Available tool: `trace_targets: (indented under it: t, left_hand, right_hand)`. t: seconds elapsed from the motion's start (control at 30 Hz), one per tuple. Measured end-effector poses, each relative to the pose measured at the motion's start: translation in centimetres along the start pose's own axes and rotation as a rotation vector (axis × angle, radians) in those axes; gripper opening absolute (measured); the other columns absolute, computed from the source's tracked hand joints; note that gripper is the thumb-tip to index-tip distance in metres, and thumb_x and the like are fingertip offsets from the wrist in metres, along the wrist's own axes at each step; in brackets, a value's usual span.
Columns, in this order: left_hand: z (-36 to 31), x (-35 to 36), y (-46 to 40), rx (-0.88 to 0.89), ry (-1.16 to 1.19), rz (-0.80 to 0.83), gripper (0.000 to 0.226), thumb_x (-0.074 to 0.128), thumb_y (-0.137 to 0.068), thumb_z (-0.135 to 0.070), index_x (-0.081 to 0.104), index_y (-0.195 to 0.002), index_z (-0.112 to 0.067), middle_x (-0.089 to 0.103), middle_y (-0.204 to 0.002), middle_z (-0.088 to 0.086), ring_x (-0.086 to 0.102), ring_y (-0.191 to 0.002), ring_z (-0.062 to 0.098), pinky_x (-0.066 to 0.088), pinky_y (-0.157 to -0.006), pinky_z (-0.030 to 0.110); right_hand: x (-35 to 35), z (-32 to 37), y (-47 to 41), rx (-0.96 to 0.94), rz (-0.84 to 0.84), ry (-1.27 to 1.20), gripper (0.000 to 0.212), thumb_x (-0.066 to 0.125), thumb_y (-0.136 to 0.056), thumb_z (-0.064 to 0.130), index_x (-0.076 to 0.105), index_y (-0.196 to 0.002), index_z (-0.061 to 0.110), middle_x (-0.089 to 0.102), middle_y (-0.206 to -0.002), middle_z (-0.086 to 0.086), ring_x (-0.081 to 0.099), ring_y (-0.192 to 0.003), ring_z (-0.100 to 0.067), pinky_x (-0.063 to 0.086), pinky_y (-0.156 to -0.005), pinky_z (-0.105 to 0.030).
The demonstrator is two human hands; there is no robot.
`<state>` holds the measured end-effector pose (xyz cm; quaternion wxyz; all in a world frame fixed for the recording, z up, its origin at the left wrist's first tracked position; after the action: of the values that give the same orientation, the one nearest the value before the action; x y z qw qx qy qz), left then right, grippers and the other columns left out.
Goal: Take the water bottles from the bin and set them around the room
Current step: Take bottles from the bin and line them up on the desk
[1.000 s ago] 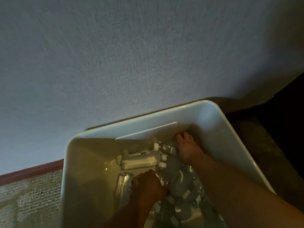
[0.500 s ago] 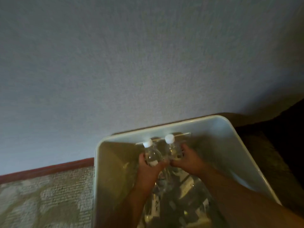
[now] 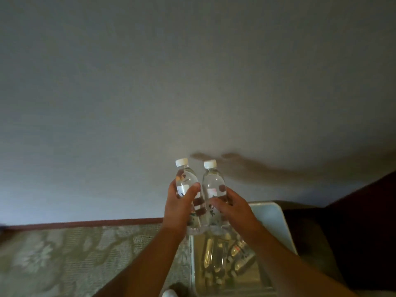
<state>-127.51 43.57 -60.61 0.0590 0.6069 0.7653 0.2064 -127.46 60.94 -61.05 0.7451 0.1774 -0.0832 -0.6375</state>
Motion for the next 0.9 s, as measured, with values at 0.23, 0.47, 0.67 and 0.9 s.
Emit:
trace_targets:
  t: [0.23,0.47,0.67,0.9]
  left_hand:
    - [-21.5,-6.3,11.3,0.157,0.052,0.071,0.053,0.062,-0.085,-0.046,0.052,-0.132,-0.026,0.076,-0.105,0.009,0.075,-0.094,0.031,0.061,-0.072,0.041]
    - [-38.7,-17.4,24.4,0.408,-0.086,-0.148,0.056,0.063,-0.091,-0.052,0.050,-0.138,-0.024,0.070,-0.123,0.008,0.070,-0.109,0.029,0.053,-0.098,0.056]
    - [-49.1,-29.7,37.4,0.605,-0.188,-0.375,0.064,0.071,-0.075,-0.059,0.056,-0.130,-0.029,0.071,-0.118,0.002,0.070,-0.109,0.026,0.055,-0.097,0.051]
    - [-54.2,-45.3,49.7,0.643,-0.284,-0.445,0.034,0.073,-0.085,-0.038,0.069,-0.116,-0.023,0.073,-0.106,0.007,0.070,-0.105,0.031,0.053,-0.097,0.055]
  right_hand:
    - [9.0,22.2,8.5,-0.115,0.135,-0.108,0.031,0.056,-0.099,0.041,0.053,-0.129,0.036,0.070,-0.119,0.001,0.071,-0.103,-0.020,0.058,-0.088,-0.043]
    - [22.2,39.4,18.8,-0.375,0.423,-0.024,0.051,0.056,-0.095,0.055,0.053,-0.134,0.023,0.067,-0.127,-0.004,0.066,-0.115,-0.025,0.051,-0.102,-0.054]
    - [35.3,49.2,29.0,-0.568,0.692,0.026,0.043,0.063,-0.090,0.056,0.060,-0.125,0.031,0.072,-0.119,0.006,0.070,-0.109,-0.018,0.055,-0.098,-0.050]
    - [52.7,53.3,39.1,-0.681,1.005,0.051,0.044,0.068,-0.086,0.062,0.062,-0.124,0.041,0.071,-0.122,0.010,0.069,-0.112,-0.010,0.056,-0.086,-0.031]
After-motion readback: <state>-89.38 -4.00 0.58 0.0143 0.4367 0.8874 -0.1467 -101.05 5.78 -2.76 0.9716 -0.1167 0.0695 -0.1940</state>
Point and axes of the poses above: each hand's wrist, its own y-axis away from the middle knuckle, its own x-axis out of the palm, z = x × y, the point moved 9 cm from there along -y, towards the middle knuckle
